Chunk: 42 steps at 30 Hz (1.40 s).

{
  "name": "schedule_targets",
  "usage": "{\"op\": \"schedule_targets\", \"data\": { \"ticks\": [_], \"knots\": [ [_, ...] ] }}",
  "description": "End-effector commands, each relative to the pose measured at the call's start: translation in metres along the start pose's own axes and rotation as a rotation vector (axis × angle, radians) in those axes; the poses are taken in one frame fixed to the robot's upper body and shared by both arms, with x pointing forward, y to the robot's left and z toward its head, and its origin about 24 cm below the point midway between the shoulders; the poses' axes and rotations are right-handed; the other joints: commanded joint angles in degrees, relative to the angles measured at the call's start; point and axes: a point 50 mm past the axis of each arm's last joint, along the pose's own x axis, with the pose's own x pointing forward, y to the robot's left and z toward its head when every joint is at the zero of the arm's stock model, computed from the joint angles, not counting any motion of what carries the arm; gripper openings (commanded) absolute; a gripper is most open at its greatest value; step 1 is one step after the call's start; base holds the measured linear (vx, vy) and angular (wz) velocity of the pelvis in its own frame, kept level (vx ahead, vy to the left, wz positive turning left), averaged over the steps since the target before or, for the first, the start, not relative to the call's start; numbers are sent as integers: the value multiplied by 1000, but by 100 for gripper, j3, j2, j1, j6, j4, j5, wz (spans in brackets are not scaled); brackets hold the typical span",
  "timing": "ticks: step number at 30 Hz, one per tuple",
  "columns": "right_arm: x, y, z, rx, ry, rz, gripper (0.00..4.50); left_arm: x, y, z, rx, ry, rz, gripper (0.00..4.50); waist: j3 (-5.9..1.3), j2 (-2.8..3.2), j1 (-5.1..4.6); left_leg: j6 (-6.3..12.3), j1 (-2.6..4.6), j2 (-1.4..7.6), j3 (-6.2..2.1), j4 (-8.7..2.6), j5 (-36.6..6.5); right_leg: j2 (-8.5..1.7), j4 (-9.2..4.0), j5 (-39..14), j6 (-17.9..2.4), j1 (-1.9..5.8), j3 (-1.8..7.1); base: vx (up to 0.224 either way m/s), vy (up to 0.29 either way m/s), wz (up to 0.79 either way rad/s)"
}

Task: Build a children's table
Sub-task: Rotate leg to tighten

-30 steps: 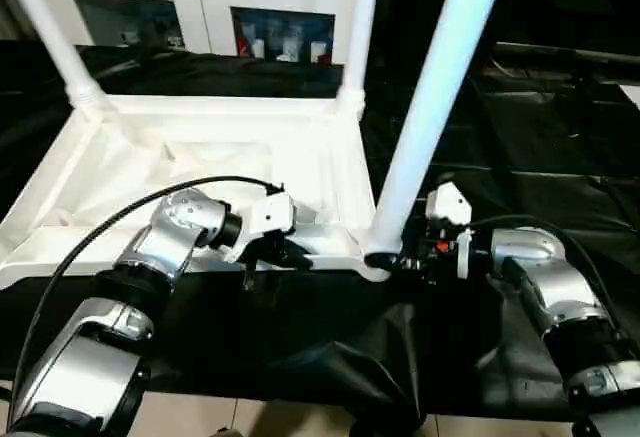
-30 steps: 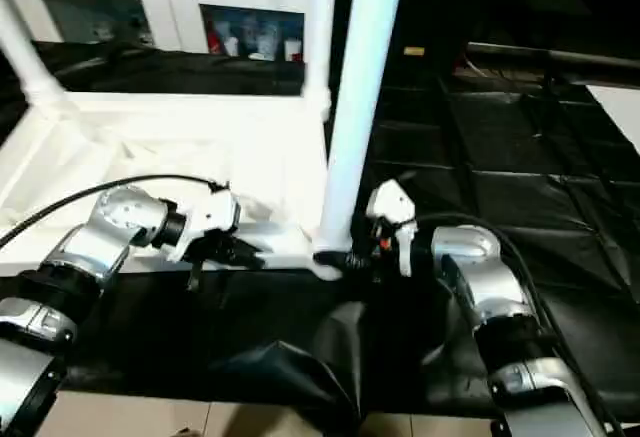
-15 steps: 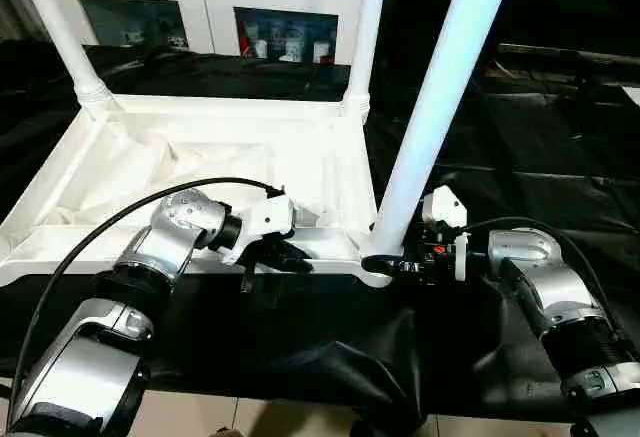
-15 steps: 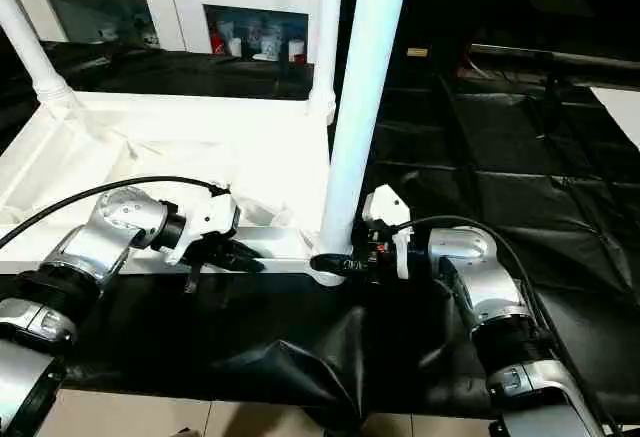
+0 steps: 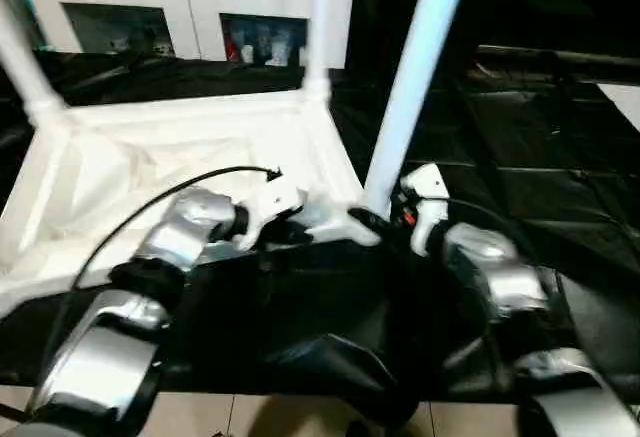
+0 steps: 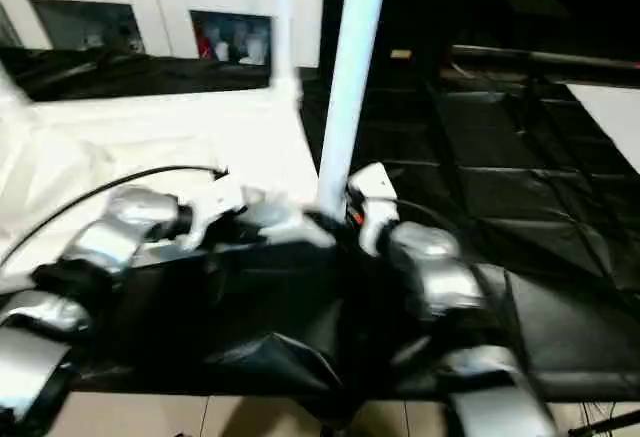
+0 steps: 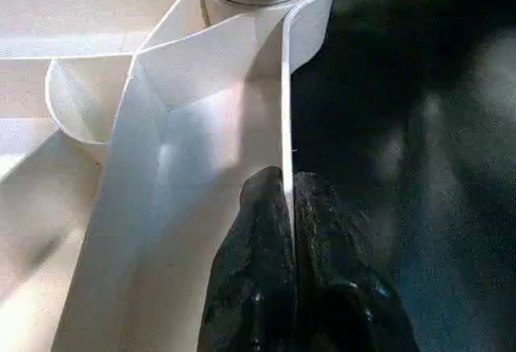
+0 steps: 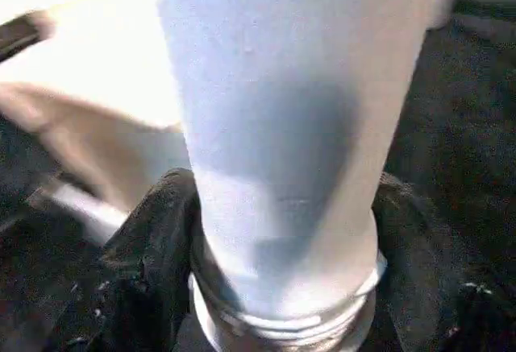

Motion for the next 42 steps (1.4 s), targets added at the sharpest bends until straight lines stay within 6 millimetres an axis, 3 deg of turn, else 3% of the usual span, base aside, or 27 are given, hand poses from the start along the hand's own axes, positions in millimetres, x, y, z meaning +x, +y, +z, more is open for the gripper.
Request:
{"op": "schedule_targets", "data": {
  "ticks": [1,5,10,13,14,20,24,26,28,29,32,33,35,39,42],
  "knots": [
    [-2,1,-33,60,154,-88,270,9,0,14,0,-43,34,0,-381,11,16,180,-29,-32,45,-385,-1100,-236,-506,-2396,-817,398,241,0,0,0],
    [15,10,-33,87,156,-254,270,24,4,23,-76,-30,175,0,-392,31,9,214,-18,-39,58,-379,-1116,-231,-514,-2266,-885,367,244,0,0,0],
    [22,20,-29,85,128,-182,270,25,5,24,-79,-24,180,0,-404,14,26,374,-37,-44,56,-376,-1168,-248,-519,-2157,-906,396,240,0,0,0],
    [23,27,-16,97,29,-62,270,23,6,25,-66,-25,166,0,-422,13,25,426,-56,-37,52,-377,-1133,-249,-500,-2015,-946,420,239,0,0,0],
    [23,27,-16,97,29,-62,326,23,6,25,-66,-25,166,0,-425,8,31,452,-63,-33,49,-378,-1093,-251,-484,-1941,-980,428,241,0,0,0],
    [14,21,1,28,-39,93,377,15,5,24,-15,-31,99,0,-445,14,37,582,-91,-24,44,-369,-916,-253,-440,-1597,-1128,475,235,0,0,0],
    [-9,11,2,-32,-12,288,389,5,3,18,32,-27,13,0,-460,7,48,681,-103,-17,48,-346,-790,-258,-427,-1462,-1166,483,237,0,0,0],
    [-20,6,1,-83,12,365,389,-1,-1,17,80,-52,-73,0,-464,8,73,751,-99,15,53,-343,-734,-254,-394,-1209,-1289,478,246,0,0,0],
    [-22,5,1,-96,19,380,389,-2,-5,18,113,-73,-117,0,-467,-7,47,766,-136,7,43,-343,-725,-257,-371,-1098,-1344,503,240,0,0,0],
    [-27,3,1,-109,27,416,389,-5,-8,15,111,-74,-170,0,-474,9,44,722,-86,21,45,-347,-758,-260,-364,-1047,-1395,477,249,0,0,0],
    [-33,1,2,-125,42,473,389,-9,-13,14,143,-88,-232,0,-467,11,56,715,-88,27,62,-346,-768,-249,-359,-994,-1452,478,262,0,0,0],
    [-38,2,2,-148,62,521,389,-10,-17,15,155,-117,-274,0,-471,31,79,695,-54,49,60,-352,-775,-258,-352,-971,-1483,464,262,0,0,0],
    [-39,3,2,-171,70,539,389,-11,-18,16,155,-134,-285,0,-467,13,123,683,-54,52,80,-348,-760,-250,-343,-980,-1480,461,262,0,0,0],
    [-40,6,0,-162,86,596,373,-12,-21,17,162,-139,-320,0,-456,-5,217,577,-25,51,101,-353,-877,-250,-362,-1262,-1375,435,268,0,0,0],
    [-40,7,-1,-174,104,620,353,-14,-19,15,173,-127,-310,0,-459,-16,219,500,-38,35,90,-352,-897,-259,-389,-1530,-1203,443,260,0,0,0]
  ]
}}
